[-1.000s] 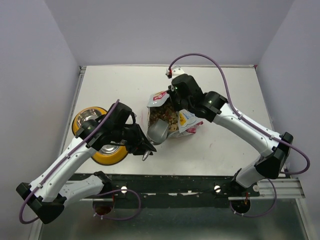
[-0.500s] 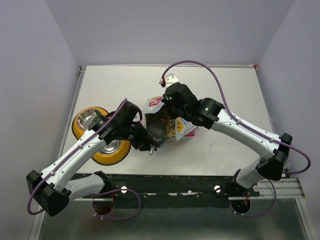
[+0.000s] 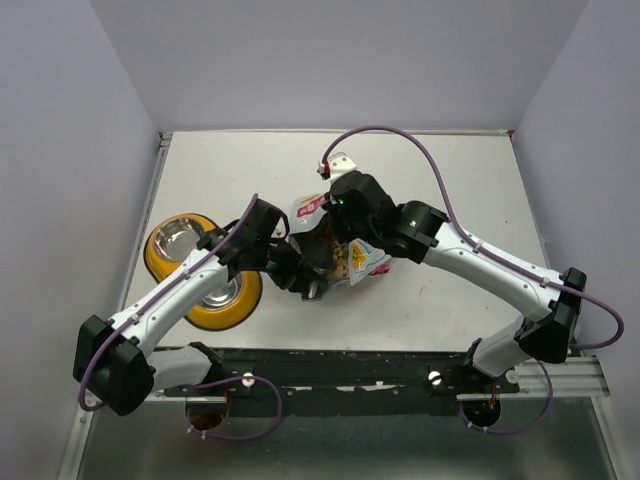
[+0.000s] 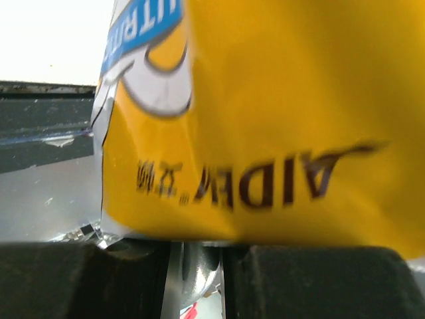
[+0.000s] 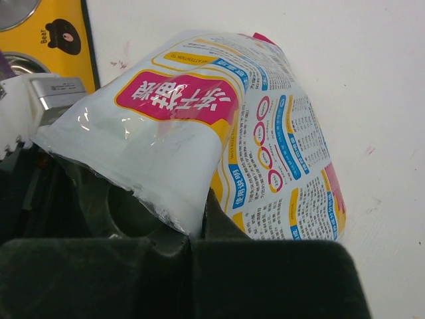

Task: Serve the pet food

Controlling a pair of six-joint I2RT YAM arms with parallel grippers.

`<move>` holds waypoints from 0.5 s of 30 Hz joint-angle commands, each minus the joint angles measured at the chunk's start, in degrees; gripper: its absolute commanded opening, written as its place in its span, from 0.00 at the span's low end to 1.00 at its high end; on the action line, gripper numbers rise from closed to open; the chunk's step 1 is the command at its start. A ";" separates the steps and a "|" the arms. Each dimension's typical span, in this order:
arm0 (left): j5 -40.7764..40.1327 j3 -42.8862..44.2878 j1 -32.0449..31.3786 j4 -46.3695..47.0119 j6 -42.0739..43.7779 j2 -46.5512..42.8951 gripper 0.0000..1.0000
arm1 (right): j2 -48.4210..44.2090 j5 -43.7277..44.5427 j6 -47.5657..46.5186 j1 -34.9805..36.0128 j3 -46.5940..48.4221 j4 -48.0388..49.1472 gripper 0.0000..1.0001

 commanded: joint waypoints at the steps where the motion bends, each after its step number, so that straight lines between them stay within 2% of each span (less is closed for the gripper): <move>1: -4.03 -1.24 2.16 11.72 1.05 6.92 0.00 | -3.50 -2.76 1.64 1.06 -1.23 4.28 0.01; 4: -6.04 1.74 2.78 14.99 7.72 13.86 0.00 | -4.29 -2.23 1.55 1.06 -1.76 3.67 0.01; 7: -11.06 4.47 2.87 14.83 14.40 16.86 0.00 | -5.52 -1.44 2.43 0.89 -3.34 3.76 0.01; 11: -13.35 1.95 2.69 15.34 16.62 11.71 0.00 | -5.61 3.56 2.87 0.89 -3.43 0.78 0.01; 15: -8.27 -7.63 2.60 27.81 14.61 4.32 0.00 | -6.75 6.12 2.43 0.01 -4.92 0.15 0.01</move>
